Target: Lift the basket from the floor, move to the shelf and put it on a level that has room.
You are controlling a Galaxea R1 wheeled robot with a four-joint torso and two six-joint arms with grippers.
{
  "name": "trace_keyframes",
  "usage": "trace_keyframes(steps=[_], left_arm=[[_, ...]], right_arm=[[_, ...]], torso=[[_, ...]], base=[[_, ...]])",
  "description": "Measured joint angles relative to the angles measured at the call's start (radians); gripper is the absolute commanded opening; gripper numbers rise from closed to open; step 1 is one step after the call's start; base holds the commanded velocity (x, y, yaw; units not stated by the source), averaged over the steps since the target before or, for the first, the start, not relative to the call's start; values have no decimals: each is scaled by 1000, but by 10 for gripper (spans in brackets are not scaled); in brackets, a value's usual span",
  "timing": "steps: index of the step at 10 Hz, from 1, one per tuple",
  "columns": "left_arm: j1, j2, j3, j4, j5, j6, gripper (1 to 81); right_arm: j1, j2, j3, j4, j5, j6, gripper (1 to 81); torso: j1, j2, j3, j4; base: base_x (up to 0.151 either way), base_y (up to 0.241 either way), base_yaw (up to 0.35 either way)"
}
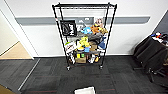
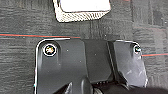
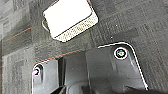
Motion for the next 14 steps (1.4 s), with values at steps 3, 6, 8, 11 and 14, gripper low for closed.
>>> trace_keyframes(steps=[3, 6, 8, 11, 14], left_arm=[[3, 0, 0, 0, 1, 0, 811], [6, 8, 0, 0, 1, 0, 811], [6, 8, 0, 0, 1, 0, 811], [20, 12, 0, 0, 7, 0, 811], [20, 19, 0, -22, 7, -4, 811]], right_arm=[[-5, 0, 0, 0, -1, 0, 811], [-2, 0, -3, 0, 0, 0, 811], [0, 0, -4, 0, 1, 0, 811], [-11, 5, -15, 0, -13, 0, 811], [-11, 12, -20, 1, -17, 0, 811]], torso=[[0, 0, 0, 0], [0, 0, 0, 0], [1, 0, 0, 0], [0, 0, 0, 0], [0, 0, 0, 0]], base=[[98, 0, 0], [72, 0, 0], [0, 0, 0], [0, 0, 0], [0, 0, 0]])
